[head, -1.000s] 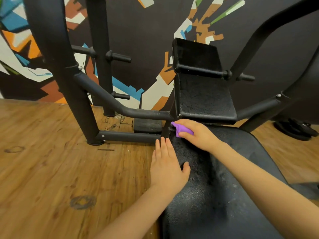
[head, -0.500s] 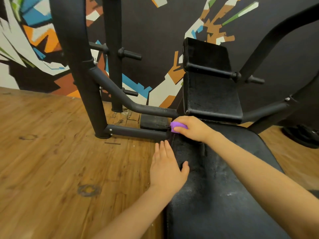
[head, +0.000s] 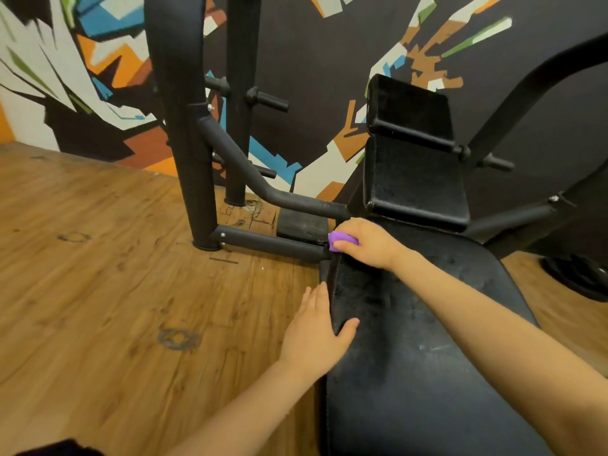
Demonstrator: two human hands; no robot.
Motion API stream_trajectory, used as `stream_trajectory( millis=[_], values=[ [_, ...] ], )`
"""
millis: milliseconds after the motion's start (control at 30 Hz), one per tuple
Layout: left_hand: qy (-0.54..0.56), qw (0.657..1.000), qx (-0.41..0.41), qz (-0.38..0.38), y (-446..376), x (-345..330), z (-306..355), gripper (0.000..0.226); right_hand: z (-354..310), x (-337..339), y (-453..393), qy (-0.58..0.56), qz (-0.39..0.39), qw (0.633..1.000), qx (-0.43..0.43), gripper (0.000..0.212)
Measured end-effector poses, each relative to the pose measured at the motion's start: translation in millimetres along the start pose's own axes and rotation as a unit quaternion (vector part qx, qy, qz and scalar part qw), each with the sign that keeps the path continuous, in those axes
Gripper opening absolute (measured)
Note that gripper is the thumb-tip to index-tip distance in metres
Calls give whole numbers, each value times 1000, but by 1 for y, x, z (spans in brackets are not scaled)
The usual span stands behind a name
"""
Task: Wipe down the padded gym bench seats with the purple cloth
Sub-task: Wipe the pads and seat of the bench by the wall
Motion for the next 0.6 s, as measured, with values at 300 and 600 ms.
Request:
stream_trajectory(
  millis=[300, 600],
  values=[
    [47, 999, -25, 13, 25, 3, -8, 80, -37, -18, 39, -6, -72, 988, 139, 30],
    [7, 997, -71, -32, 64, 6, -20, 85, -37, -17, 39, 24, -50, 990, 129, 19]
  ],
)
Point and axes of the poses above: each hand's wrist, its own y-axis away from the middle knuckle, its own x-axis out of the back of the hand, z = x × y, the point moved 4 cm from there along -y, towards the middle knuckle, and after that the axes turned 14 degrees about z, right-handed, at the moved point
